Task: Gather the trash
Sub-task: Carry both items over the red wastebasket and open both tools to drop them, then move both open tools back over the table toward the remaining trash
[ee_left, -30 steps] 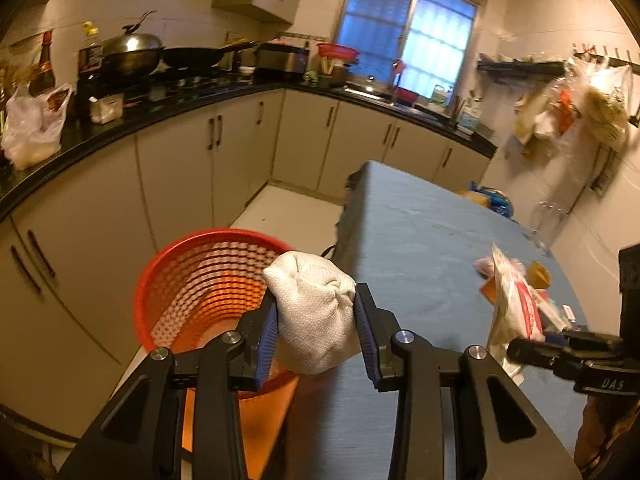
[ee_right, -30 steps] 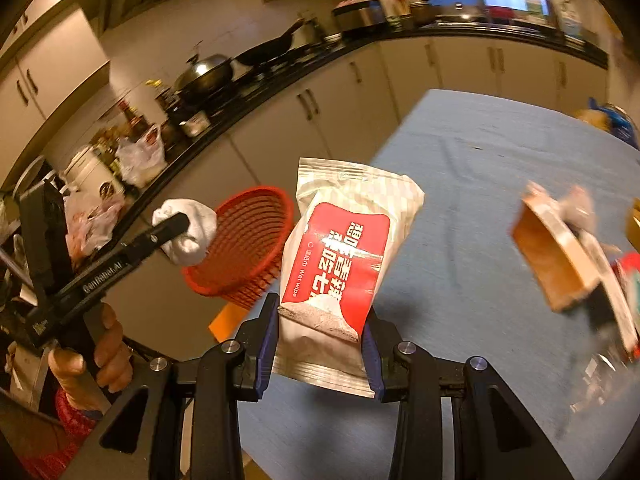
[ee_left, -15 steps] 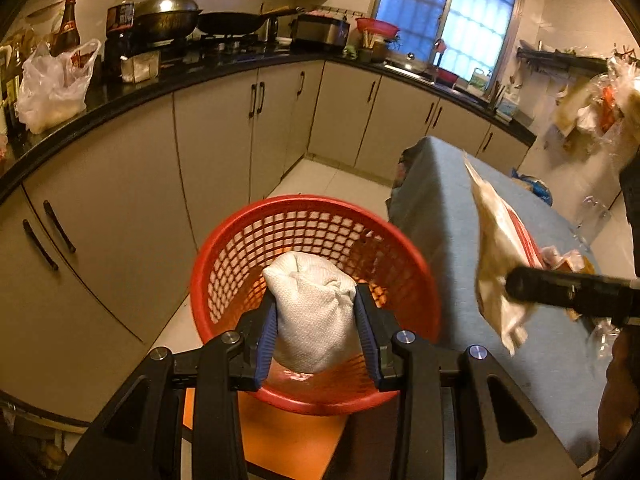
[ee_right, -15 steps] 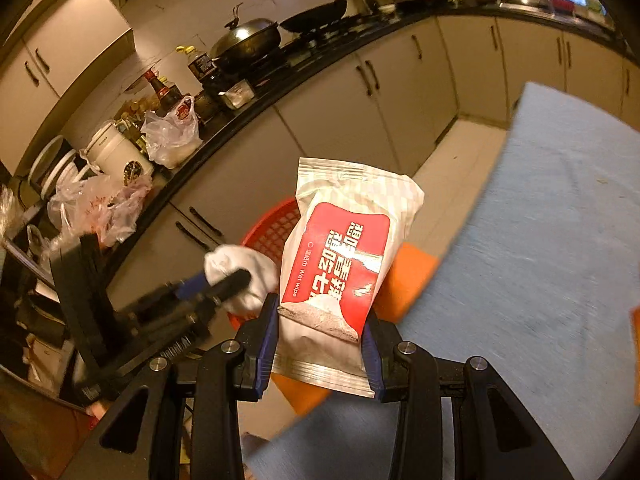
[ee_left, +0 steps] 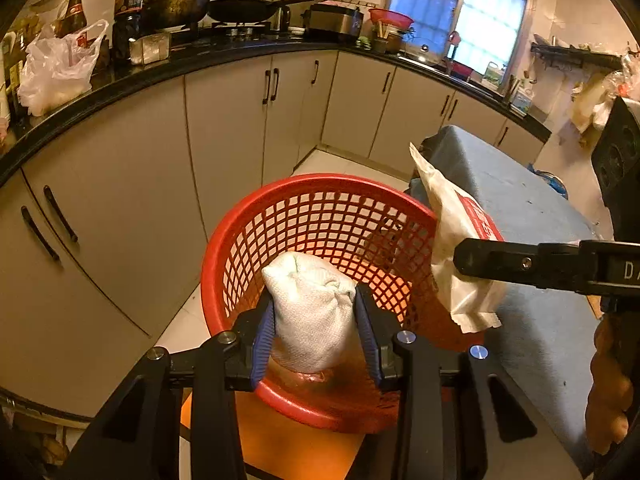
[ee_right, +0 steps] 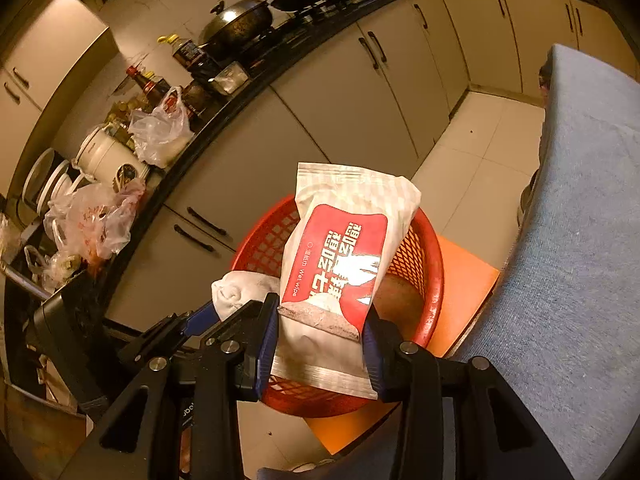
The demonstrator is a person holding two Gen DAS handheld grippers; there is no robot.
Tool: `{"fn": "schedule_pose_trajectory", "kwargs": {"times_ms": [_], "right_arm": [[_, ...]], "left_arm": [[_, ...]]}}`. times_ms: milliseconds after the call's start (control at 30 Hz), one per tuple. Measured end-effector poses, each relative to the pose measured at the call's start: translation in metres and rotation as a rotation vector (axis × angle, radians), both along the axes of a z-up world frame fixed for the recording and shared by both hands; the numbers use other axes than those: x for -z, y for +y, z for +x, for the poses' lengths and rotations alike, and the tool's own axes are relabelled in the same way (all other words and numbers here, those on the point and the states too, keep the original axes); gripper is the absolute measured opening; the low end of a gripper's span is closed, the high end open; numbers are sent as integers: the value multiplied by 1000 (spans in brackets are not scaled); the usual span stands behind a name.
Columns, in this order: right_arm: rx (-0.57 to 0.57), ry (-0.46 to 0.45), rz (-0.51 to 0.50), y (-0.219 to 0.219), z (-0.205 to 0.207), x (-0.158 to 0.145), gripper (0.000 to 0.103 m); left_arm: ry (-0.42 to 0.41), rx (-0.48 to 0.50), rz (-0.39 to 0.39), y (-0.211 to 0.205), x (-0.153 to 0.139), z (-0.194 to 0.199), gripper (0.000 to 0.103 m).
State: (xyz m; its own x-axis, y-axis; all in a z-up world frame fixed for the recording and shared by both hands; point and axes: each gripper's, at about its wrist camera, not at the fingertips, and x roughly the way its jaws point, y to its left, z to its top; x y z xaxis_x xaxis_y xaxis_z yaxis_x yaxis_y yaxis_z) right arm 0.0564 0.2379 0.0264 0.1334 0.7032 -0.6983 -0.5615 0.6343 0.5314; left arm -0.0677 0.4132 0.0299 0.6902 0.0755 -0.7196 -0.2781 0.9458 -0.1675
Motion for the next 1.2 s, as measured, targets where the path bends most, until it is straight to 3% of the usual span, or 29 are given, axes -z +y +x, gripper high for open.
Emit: {"fn": "schedule_pose_trajectory", "kwargs": {"times_ms": [200,333,467,800,1033,1200], "right_arm": [[-24,32,-12,3,1,14,44],[-19,28,-9,1,2,14,58],[-1,28,8,-3,4,10,58],[32,-14,37,-21,-3,-15,58],[71,-76,62,-77,-21,-37,58],[133,-116,106,-140,-34,-53,58]], "left_arm": [[7,-10,-2,-3,2,3,42],[13,-22,-4,0,4,7,44],[4,-35,-11,1,0,5,58],[-28,-45,-17,-3,-16,-8,60],[-84,-5,-4,-39,-39,-23,63],[-117,95,6,-91,-60,-19,65]]}}
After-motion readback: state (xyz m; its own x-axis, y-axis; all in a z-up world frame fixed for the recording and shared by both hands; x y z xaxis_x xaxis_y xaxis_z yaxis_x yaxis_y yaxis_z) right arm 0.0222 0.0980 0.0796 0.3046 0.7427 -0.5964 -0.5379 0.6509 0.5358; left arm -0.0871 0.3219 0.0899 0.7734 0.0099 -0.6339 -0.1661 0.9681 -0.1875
